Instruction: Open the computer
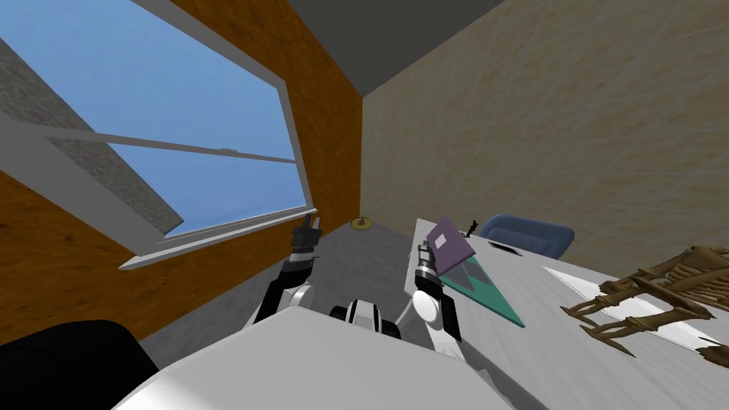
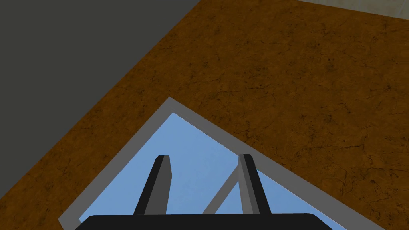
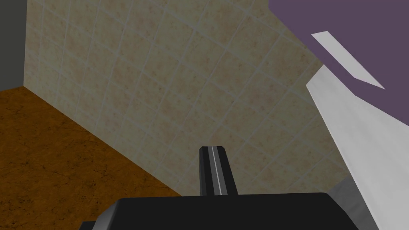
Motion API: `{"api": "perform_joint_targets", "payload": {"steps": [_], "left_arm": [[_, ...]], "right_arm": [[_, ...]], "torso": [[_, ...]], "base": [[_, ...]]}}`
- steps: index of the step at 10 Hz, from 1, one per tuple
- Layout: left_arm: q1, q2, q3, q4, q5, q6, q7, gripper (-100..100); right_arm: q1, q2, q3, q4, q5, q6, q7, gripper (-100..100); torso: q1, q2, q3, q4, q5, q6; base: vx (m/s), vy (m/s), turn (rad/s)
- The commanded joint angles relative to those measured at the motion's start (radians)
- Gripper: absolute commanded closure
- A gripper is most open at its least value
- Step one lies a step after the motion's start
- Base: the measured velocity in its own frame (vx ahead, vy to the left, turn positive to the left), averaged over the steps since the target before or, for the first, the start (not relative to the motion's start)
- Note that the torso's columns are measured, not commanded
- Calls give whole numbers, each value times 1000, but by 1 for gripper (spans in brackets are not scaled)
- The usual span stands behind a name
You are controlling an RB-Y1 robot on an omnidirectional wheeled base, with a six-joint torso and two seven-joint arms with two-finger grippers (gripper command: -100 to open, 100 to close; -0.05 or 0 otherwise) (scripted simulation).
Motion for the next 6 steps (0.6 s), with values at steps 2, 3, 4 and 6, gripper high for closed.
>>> {"api": "perform_joint_targets", "payload": {"steps": [2, 3, 4, 6], "left_arm": [[0, 0, 0, 0, 0, 0, 0, 0], [0, 0, 0, 0, 0, 0, 0, 0], [0, 0, 0, 0, 0, 0, 0, 0], [0, 0, 0, 0, 0, 0, 0, 0]], "right_arm": [[-76, -29, 97, 57, -28, -7, -6, 100], [-94, -29, 125, 57, -28, -7, -6, 100], [-128, -48, 153, 97, -43, -15, -11, 100], [-154, -48, 209, 99, -43, -15, -11, 100]], "torso": [[1, 0, 0, 0, 0, 0], [2, 0, 0, 0, 1, 0], [3, 1, 0, 0, 1, 0], [2, 2, 1, 1, 0, 0]], "base": [[24, -37, -355], [42, -13, -412], [53, -14, -478], [28, 0, -344]]}}
